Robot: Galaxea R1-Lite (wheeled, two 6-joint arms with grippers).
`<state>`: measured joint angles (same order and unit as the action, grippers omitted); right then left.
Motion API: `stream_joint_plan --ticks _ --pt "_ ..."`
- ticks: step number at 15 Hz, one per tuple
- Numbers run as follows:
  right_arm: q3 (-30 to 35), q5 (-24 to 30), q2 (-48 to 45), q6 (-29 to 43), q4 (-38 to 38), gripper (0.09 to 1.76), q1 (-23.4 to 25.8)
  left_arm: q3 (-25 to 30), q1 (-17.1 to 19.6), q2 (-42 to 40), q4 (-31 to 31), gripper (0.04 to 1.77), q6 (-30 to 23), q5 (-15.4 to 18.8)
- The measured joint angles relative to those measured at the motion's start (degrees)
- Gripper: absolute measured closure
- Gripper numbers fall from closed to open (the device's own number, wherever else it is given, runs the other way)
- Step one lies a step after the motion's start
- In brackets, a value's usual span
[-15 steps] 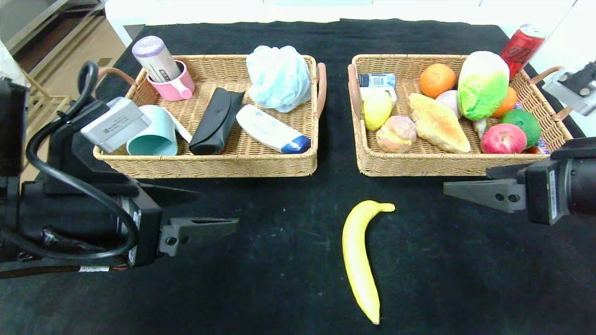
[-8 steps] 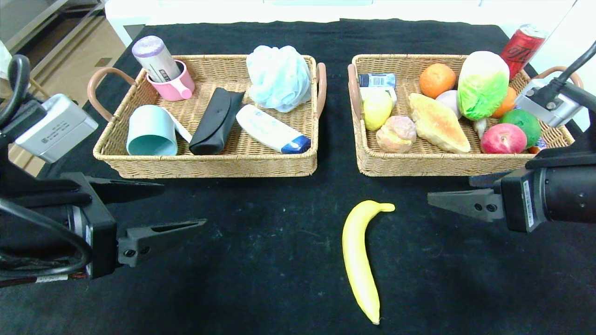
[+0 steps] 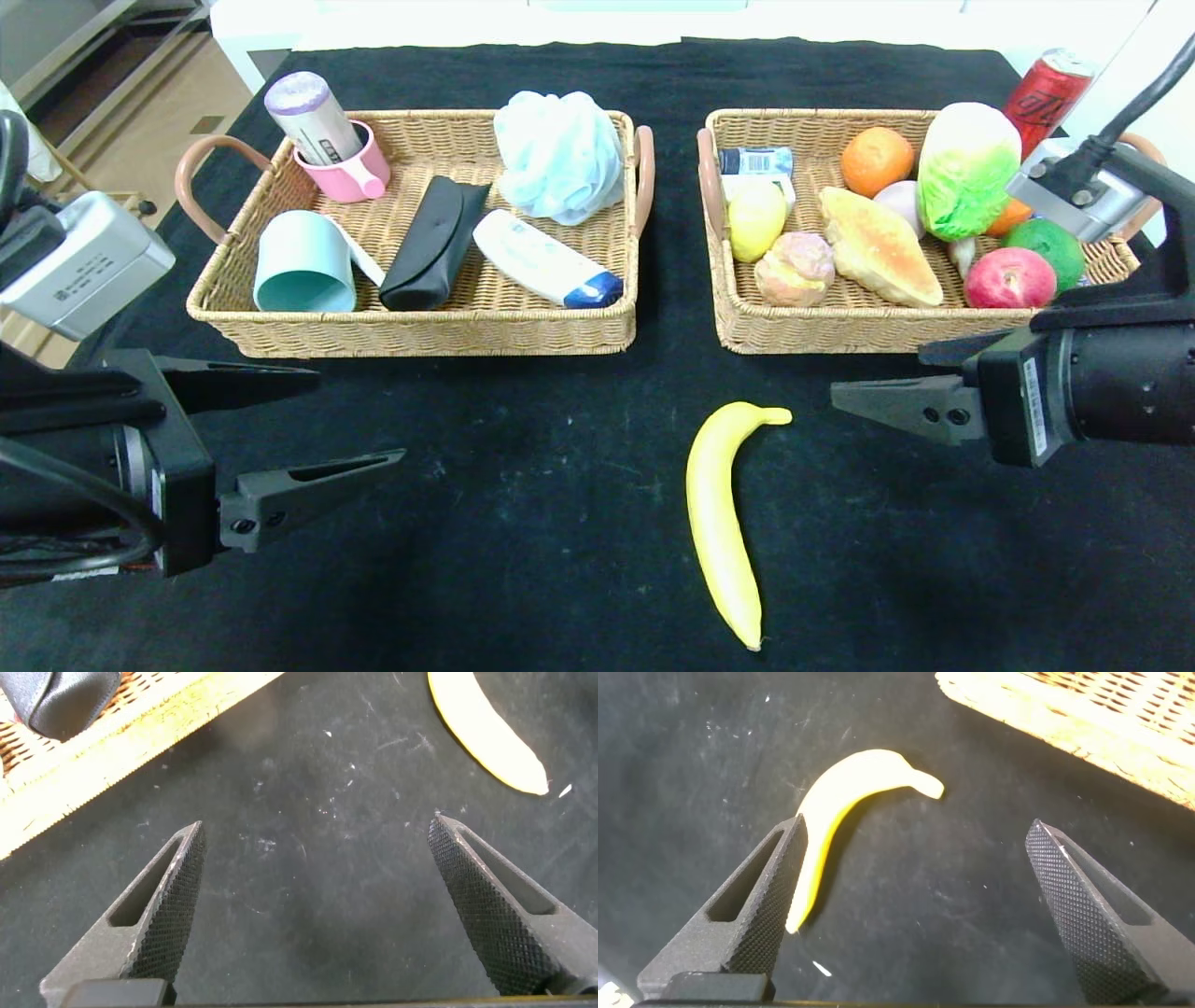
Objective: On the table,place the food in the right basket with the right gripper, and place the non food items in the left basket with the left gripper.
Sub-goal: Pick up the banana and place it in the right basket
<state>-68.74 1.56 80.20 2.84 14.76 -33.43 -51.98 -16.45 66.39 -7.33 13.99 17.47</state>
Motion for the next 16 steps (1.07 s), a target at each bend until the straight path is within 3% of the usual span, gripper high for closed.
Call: stream_joint_plan --ticks 2,6,16 --pt "-0.3 -5.1 1.5 1.0 0.0 0.14 -4.4 0.0 0.0 -0.1 0.1 0.1 0.1 -0.1" --pt "-1.1 -9.9 6.3 5.7 -0.4 0.14 -10.9 0.1 0.1 -0.3 0.6 0.09 0.0 -0.1" --pt "-4.5 -22.5 19.3 13.7 -0.5 0.14 -19.1 0.4 0.2 0.0 0.9 0.09 0.0 -0.1"
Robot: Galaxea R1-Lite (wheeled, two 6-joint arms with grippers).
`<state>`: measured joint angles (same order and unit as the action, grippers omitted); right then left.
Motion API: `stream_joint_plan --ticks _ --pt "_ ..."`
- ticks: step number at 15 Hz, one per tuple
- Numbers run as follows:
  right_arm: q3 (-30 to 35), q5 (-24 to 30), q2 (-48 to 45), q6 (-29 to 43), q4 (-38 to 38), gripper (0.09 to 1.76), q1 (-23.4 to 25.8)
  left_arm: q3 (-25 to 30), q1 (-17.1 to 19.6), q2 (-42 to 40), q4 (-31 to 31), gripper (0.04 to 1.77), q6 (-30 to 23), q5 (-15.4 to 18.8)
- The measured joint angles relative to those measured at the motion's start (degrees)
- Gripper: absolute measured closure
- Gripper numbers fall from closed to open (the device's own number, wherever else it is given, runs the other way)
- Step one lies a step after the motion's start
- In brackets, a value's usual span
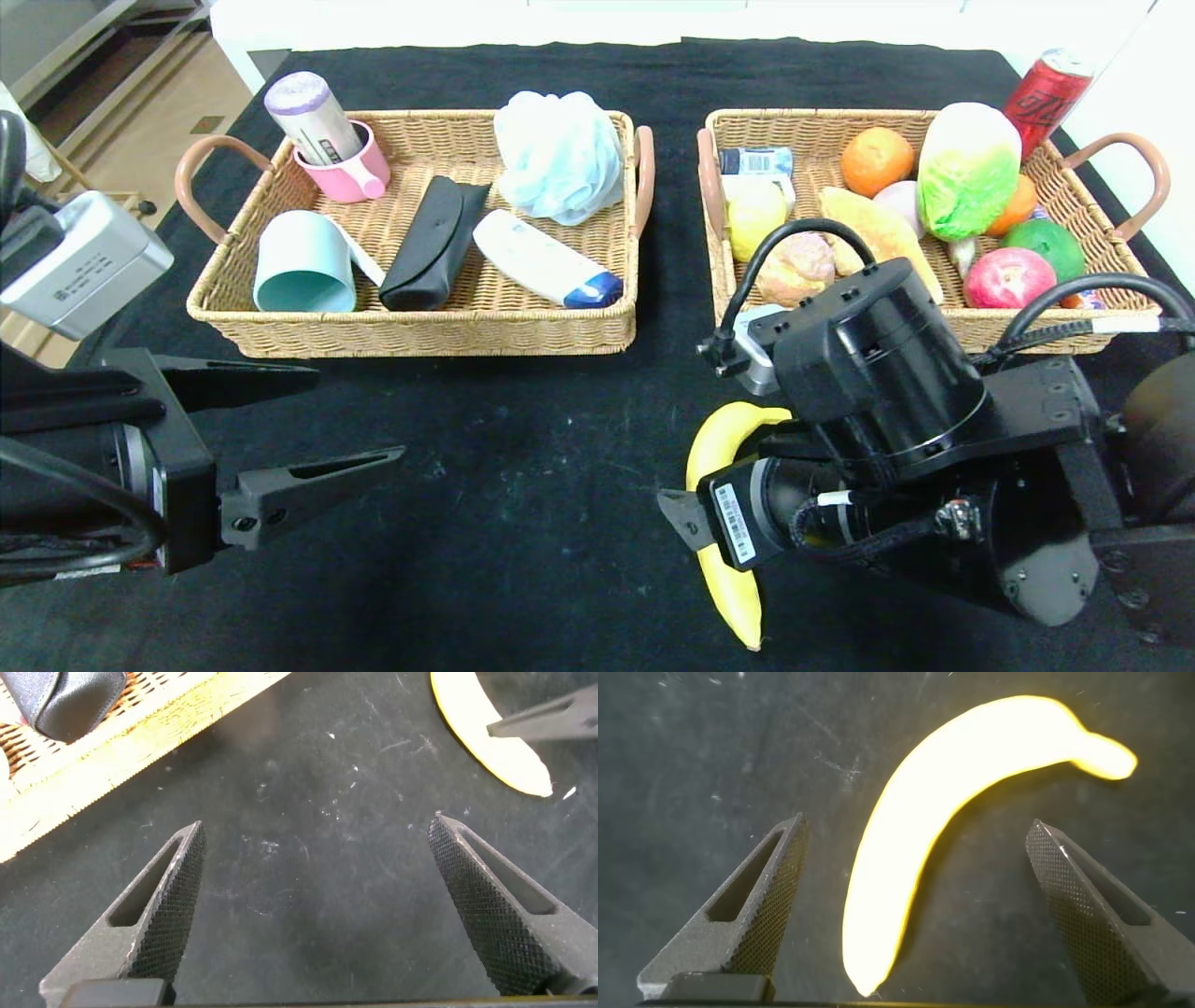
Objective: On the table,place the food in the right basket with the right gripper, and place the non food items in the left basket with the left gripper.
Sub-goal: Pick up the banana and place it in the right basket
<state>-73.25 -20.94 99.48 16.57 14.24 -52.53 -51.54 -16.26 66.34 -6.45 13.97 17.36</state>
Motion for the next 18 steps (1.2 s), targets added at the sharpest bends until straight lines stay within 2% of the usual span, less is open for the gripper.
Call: stream_joint_plan --ticks 3,8,14,18 --pt "-0.5 -1.2 2.0 2.2 0.1 0.14 -0.7 0.0 -0.1 0.0 0.0 0.09 0.0 0.0" --pt "-0.7 -5.0 4.5 2.3 0.1 0.14 -0.8 0.0 0.0 0.2 0.0 0.09 -0.1 0.0" --pt "-0.8 -6.8 6.2 2.3 0.1 0.14 -1.0 0.2 -0.1 0.7 0.0 0.09 -0.1 0.1" --pt "-0.8 -6.7 6.3 2.3 0.1 0.77 -1.1 0.2 -0.1 1.1 0.0 0.09 -0.1 0.1"
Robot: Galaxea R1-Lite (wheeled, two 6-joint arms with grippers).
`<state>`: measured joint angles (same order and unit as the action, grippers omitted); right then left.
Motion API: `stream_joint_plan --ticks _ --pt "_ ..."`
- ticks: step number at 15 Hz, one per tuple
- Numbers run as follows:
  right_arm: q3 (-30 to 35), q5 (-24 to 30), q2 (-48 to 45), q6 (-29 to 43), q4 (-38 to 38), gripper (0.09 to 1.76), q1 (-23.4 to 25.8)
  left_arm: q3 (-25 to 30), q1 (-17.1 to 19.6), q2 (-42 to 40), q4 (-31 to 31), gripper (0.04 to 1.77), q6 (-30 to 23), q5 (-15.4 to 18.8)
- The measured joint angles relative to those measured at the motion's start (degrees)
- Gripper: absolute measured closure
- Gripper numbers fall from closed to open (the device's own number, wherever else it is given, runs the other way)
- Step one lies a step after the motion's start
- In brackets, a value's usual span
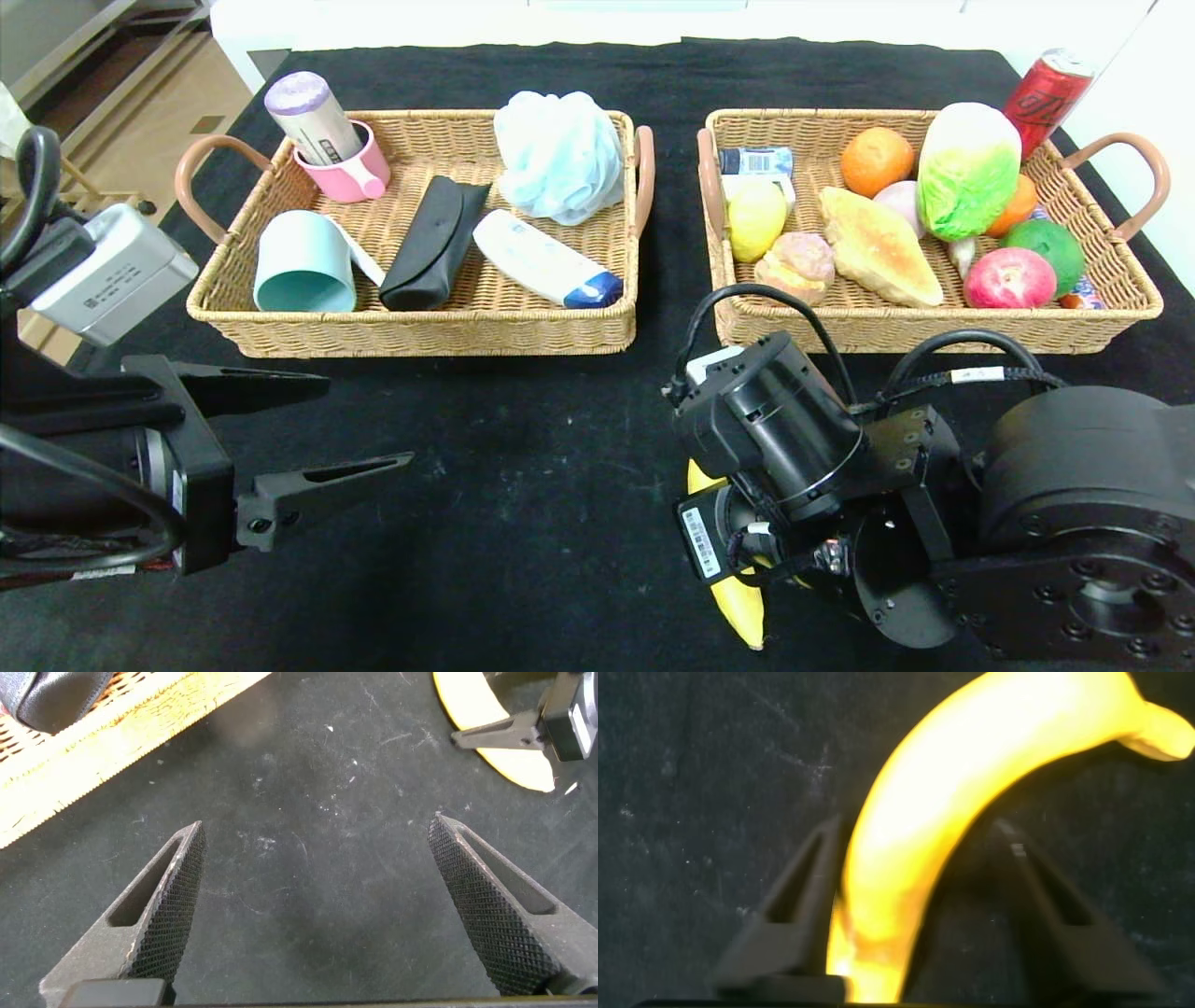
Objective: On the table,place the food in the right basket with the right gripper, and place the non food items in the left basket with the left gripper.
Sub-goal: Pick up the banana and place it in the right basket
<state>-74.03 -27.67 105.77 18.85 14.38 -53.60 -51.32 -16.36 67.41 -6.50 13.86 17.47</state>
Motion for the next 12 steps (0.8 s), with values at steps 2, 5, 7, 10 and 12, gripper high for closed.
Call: stream_joint_plan --ticks 2,5,7,10,12 --pt "0.0 0.1 0.0 0.0 0.0 0.99 0.0 0.0 0.0 0.1 0.0 0.09 0.0 0.0" --pt "0.1 0.2 0.0 0.0 0.2 1.21 0.1 0.0 0.0 0.2 0.0 0.09 0.0 0.1" --pt "0.1 0.2 -0.1 0.0 0.2 1.21 0.2 0.0 0.0 0.2 0.0 0.09 0.0 0.1" --pt "0.1 0.4 -0.3 0.0 0.2 1.21 0.2 0.0 0.0 0.3 0.0 0.09 0.0 0.2" --pt "0.1 0.8 -0.5 0.0 0.2 1.21 0.2 0.0 0.0 0.3 -0.1 0.09 -0.1 0.2"
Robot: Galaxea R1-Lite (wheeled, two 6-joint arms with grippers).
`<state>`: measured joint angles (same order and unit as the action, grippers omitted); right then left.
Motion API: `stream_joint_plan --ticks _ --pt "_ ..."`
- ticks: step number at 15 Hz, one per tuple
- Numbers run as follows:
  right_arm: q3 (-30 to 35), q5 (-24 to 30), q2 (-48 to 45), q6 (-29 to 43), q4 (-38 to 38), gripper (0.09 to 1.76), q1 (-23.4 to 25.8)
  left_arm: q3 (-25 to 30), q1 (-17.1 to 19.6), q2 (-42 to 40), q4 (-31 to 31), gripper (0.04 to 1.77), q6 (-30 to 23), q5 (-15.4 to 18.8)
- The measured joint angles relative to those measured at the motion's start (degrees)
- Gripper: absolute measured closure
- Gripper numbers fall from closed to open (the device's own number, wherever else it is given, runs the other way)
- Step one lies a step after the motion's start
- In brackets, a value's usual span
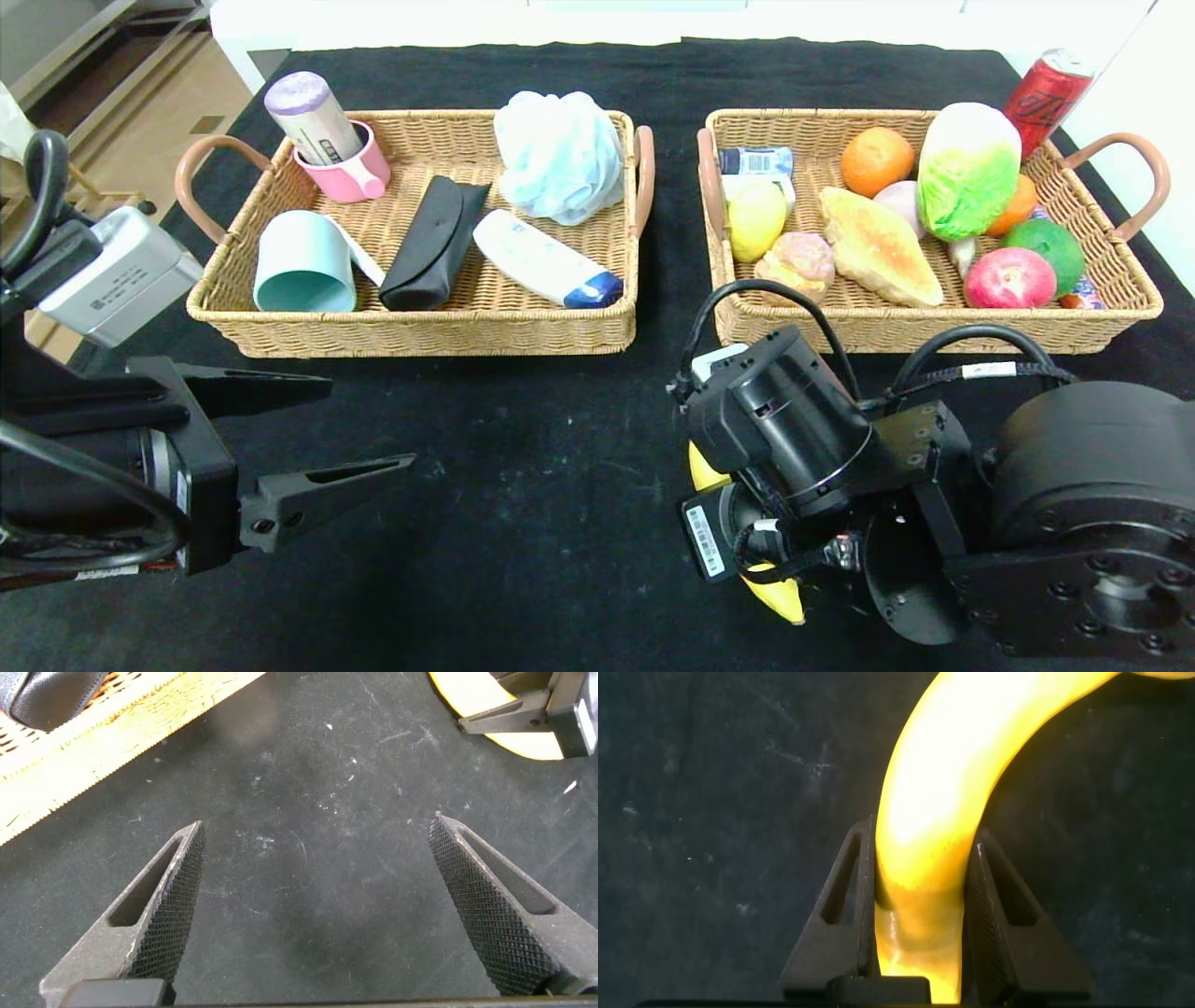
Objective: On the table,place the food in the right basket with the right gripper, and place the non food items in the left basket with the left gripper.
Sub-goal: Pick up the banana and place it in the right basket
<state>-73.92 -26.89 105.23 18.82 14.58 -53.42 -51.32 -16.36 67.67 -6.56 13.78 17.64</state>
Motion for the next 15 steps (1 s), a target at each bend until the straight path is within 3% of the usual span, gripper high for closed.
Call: stream_joint_plan --ticks 8,12,15 --pt "1.6 20.2 -7.3 -0.1 -0.7 1.21 0.7 0.0 0.0 0.0 0.0 0.09 -0.1 0.2" --pt "2.5 23.2 -11.1 -0.7 -9.2 1.21 1.6 0.1 0.0 0.2 0.0 0.09 -0.1 0.2" --pt "0.8 23.3 -12.7 -4.4 -11.2 1.21 3.5 0.1 0.0 0.4 -0.1 0.09 -0.1 0.2"
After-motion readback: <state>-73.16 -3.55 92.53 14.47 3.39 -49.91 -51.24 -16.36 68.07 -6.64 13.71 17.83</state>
